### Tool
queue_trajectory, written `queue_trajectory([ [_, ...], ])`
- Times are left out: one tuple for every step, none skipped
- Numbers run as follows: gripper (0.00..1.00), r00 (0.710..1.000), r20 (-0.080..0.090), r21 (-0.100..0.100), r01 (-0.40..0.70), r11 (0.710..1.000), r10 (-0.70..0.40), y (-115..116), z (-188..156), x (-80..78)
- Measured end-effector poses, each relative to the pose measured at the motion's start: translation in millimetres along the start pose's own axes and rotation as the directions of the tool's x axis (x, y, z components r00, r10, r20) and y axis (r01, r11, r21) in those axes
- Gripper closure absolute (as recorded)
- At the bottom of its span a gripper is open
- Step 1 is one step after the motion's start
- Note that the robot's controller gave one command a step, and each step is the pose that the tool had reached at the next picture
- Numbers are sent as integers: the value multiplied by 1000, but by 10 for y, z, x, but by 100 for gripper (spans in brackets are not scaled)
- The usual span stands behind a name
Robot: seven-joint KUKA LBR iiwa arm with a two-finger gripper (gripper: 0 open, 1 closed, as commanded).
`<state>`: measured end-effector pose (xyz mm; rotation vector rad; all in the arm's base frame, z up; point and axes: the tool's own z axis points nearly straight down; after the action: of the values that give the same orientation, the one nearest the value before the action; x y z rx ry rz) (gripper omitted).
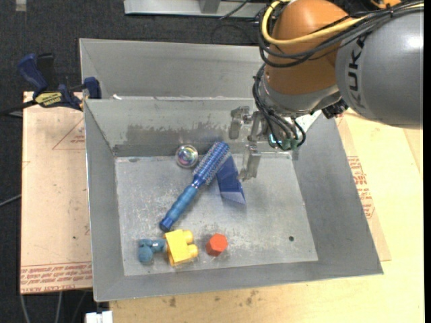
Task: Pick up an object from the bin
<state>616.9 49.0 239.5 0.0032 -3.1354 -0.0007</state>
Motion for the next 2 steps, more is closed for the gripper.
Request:
queue_trajectory([
  [0,997,2,1,72,997,-72,-267,510,78],
  [0,996,17,2,84,996,-84,-259,-214,141],
])
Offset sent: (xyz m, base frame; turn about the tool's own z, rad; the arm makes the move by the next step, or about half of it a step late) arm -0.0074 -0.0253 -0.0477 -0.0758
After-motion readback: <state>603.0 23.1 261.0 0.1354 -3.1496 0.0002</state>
